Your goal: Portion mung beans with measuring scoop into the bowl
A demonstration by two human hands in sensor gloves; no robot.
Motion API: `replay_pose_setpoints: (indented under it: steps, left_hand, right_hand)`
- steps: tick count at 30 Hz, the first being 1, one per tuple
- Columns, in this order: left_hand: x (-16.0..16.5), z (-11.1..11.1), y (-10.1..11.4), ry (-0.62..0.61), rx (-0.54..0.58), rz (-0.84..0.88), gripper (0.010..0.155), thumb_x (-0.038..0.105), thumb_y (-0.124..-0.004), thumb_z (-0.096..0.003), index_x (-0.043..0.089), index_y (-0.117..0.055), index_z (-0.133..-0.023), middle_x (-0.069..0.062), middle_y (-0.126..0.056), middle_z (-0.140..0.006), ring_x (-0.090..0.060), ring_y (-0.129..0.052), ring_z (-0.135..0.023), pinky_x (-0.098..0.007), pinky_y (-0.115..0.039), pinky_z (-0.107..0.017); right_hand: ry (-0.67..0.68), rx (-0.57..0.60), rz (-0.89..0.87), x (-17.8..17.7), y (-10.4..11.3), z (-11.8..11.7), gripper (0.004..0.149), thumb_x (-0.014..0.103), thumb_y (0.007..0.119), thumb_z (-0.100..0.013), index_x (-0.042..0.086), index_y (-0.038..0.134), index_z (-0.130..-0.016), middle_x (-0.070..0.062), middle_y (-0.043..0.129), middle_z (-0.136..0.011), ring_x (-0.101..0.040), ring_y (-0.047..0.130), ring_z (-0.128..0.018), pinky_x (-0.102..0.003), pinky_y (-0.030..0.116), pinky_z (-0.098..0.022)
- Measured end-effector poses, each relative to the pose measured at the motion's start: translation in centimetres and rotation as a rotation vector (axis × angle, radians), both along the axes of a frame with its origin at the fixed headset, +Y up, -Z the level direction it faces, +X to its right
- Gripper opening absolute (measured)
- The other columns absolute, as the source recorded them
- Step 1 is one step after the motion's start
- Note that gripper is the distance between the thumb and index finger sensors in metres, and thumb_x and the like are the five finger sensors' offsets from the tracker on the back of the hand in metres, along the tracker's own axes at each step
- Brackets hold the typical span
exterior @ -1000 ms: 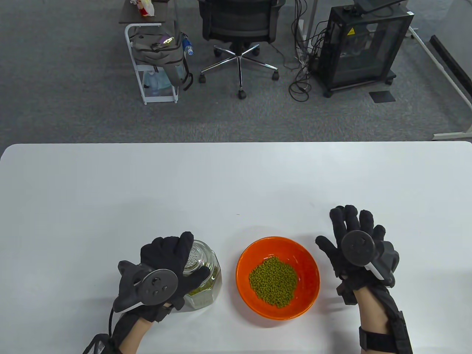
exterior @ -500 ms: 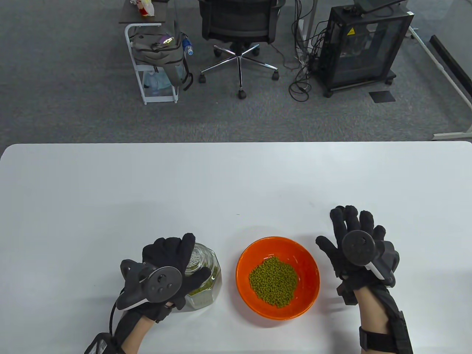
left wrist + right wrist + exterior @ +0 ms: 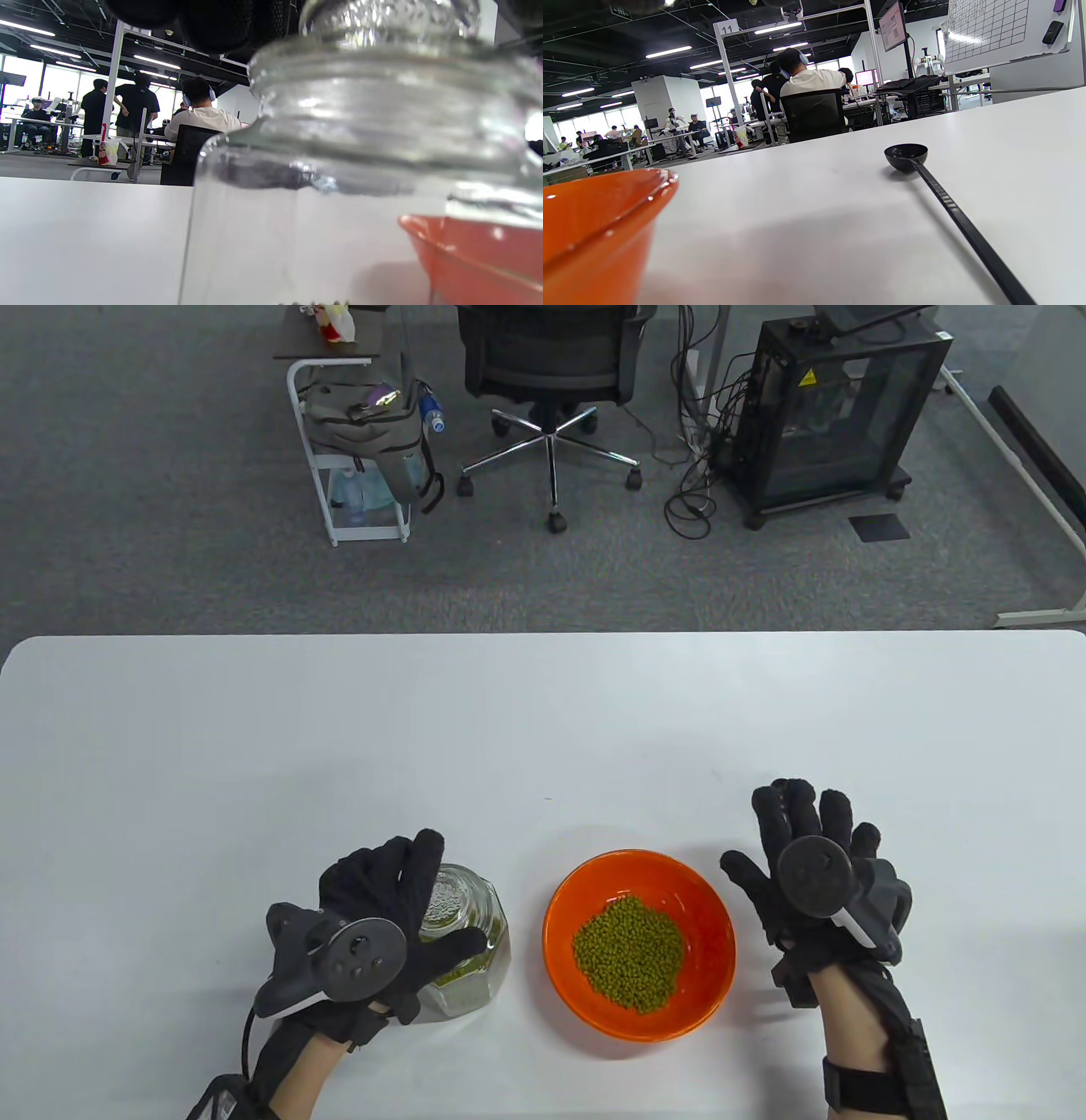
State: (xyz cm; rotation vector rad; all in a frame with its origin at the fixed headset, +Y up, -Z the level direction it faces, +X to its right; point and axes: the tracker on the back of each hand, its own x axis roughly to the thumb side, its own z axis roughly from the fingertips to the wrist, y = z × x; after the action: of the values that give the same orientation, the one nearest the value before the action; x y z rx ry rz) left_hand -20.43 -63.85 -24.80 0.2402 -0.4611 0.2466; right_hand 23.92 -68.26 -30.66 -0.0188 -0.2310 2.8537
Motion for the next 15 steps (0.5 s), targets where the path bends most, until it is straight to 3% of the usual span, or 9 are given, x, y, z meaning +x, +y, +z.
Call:
replay_pose_setpoints:
  steps: [3, 9, 15]
  left_hand:
    - [-1.9, -0.2, 0.7, 0.055, 0.053, 0.060, 0.099, 0.086, -0.050, -0.0485, 0.013, -0.043, -0.115, -0.025, -0.051, -0.112, -0.049, -0.065, -0.090, -0.071, -0.054, -0.069]
    - [-6.3, -1.1, 0.7, 0.217, 0.186, 0.074, 0.096, 0.084, -0.052, -0.0495, 0.014, -0.044, -0.114, -0.023, -0.038, -0.117, -0.050, -0.056, -0.099, -0.073, -0.050, -0.071]
    - [-9.0, -2.7, -0.5, 0.336, 0.067, -0.011, 0.098, 0.085, -0.055, -0.0500, 0.018, -0.030, -0.117, -0.020, -0.022, -0.123, -0.059, -0.034, -0.110, -0.080, -0.035, -0.071]
  right_hand:
    - [0.000, 0.022, 0.002, -0.1, 0.2, 0.1, 0.084, 0.069, 0.062, -0.043, 0.031, 0.031, -0.112, -0.011, 0.026, -0.122, -0.053, 0.025, -0.109, -0.077, 0.026, -0.071]
    - [0.016, 0.037, 0.024, -0.7, 0.4, 0.2, 0.085, 0.069, 0.061, -0.043, 0.032, 0.030, -0.112, -0.010, 0.024, -0.123, -0.052, 0.023, -0.109, -0.077, 0.025, -0.071]
    - [0.024, 0.039, 0.049, -1.2, 0.4, 0.3, 0.086, 0.072, 0.057, -0.041, 0.033, 0.025, -0.112, -0.009, 0.016, -0.122, -0.050, 0.014, -0.109, -0.076, 0.022, -0.071]
